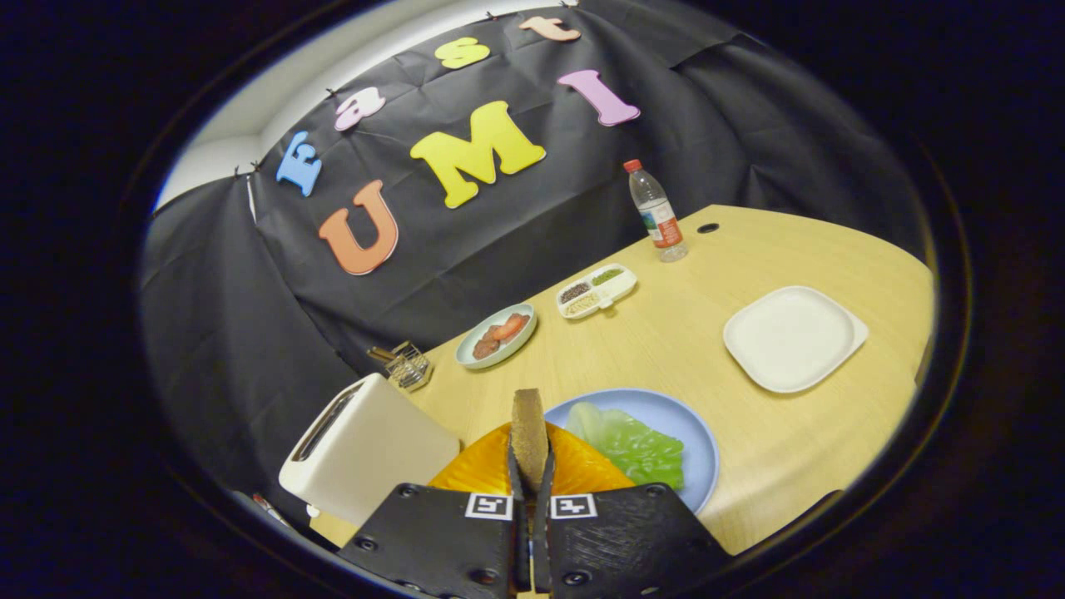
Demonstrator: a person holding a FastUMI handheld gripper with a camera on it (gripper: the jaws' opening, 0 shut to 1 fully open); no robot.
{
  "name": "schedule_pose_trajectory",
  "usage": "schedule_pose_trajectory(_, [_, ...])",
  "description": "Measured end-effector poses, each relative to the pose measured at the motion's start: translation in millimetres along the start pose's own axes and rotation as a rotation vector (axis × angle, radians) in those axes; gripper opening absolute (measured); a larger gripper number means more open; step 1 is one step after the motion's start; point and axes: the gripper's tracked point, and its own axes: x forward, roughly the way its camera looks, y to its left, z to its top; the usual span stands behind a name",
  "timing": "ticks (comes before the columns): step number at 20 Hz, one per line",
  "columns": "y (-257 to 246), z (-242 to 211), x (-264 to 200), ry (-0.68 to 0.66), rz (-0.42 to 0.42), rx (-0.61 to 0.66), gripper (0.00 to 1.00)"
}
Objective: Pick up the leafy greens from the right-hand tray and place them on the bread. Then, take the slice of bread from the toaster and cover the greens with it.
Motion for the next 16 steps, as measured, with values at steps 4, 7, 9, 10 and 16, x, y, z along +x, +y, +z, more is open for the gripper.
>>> schedule_pose_trajectory(4, [-14, 3, 4, -0.015, -0.021, -0.038, 0.14])
schedule_pose_trajectory(7, [-30, -1, 8, 0.003, -0.037, -0.027, 0.25])
schedule_pose_trajectory(9, [-40, -3, 10, 0.01, -0.05, -0.039, 0.35])
schedule_pose_trajectory(10, [-44, -1, 9, 0.005, -0.056, -0.048, 0.4])
schedule_pose_trajectory(16, [-45, 26, -7, -0.077, -0.065, -0.148, 0.76])
